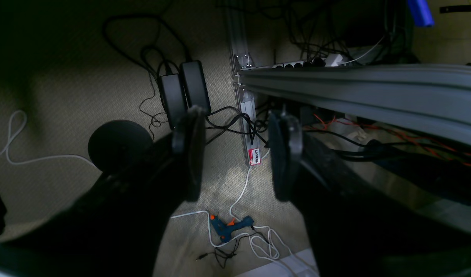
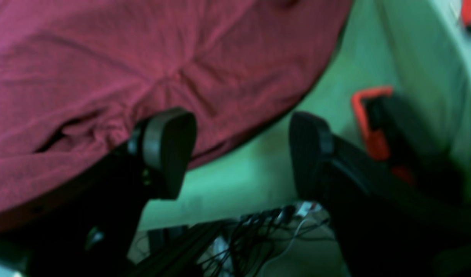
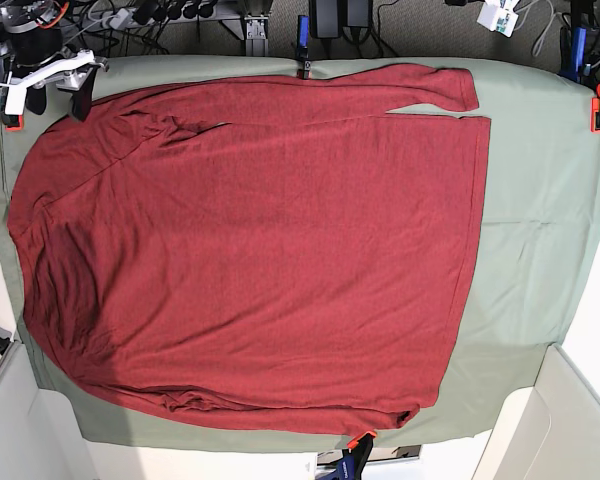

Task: Fold the T-shirt properly
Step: 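Move both grippers to the shirt edge nearest the arms and grasp it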

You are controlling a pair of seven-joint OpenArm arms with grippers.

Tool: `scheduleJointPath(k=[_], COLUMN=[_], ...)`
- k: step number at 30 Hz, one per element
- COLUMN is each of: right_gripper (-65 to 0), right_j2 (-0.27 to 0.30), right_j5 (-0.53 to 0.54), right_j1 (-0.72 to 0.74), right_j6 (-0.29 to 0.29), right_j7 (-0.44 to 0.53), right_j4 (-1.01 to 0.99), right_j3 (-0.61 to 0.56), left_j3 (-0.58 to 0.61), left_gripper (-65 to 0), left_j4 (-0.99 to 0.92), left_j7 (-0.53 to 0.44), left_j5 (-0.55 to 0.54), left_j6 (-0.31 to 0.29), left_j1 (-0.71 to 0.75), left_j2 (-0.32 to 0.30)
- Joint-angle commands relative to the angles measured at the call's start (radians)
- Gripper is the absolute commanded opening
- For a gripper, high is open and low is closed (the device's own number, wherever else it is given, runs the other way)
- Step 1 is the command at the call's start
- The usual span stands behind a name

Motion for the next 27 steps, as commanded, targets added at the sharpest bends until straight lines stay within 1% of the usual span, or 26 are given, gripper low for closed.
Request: scheduleJointPath(k=[1,6,8,12,14,18,22,25,27], right_gripper=[-23.4,-23.4,-23.4,-23.4,-23.4,-23.4,-23.4,-23.4,-23.4], right_j2=[0.000,0.001,0.001,0.001,0.001,0.001,0.003,0.003,0.003], right_j5=[0.002,0.003,0.001,0.002,0.002,0.001,-0.004,-0.019,-0.026], right_j1=[0.000,0.042,0.068,0.110,0.121,0.137,0.137,0.137,0.137], right_j6=[0.000,0.000,-0.001,0.000,0.000,0.000,0.000,0.000,0.000], right_j7=[0.020,0.020,0.021,0.020,0.020,0.020,0.019,0.015,0.012], right_j4=[0.005,-0.069,-0.101,-0.150,-0.170,-0.195,-0.195,-0.195,-0.195], right_j3=[0.006,0.006,0.006,0.006,0.006,0.006,0.006,0.006,0.006], left_j3=[-0.007,-0.020,-0.040,-0.114,-0.154,-0.211,-0.214,-0.211,-0.206], left_gripper=[-35.0,-35.1,-35.0,-35.1,-35.0,-35.0,-34.5,-29.8,-29.1], left_j4=[0.014,0.015,0.030,0.082,0.107,0.117,0.110,0.065,0.008], left_j7=[-0.007,-0.003,-0.003,-0.017,-0.019,-0.023,-0.023,-0.034,-0.049], left_j5=[-0.013,-0.017,-0.053,-0.111,-0.134,-0.179,-0.175,-0.154,-0.140], left_j6=[-0.008,-0.008,-0.008,-0.008,-0.020,-0.023,-0.023,-0.022,-0.022], left_j1=[0.014,0.014,0.014,0.012,0.007,-0.037,-0.123,-0.175,-0.216], left_j2=[-0.006,-0.006,-0.006,-0.006,-0.006,-0.006,-0.010,-0.032,-0.055])
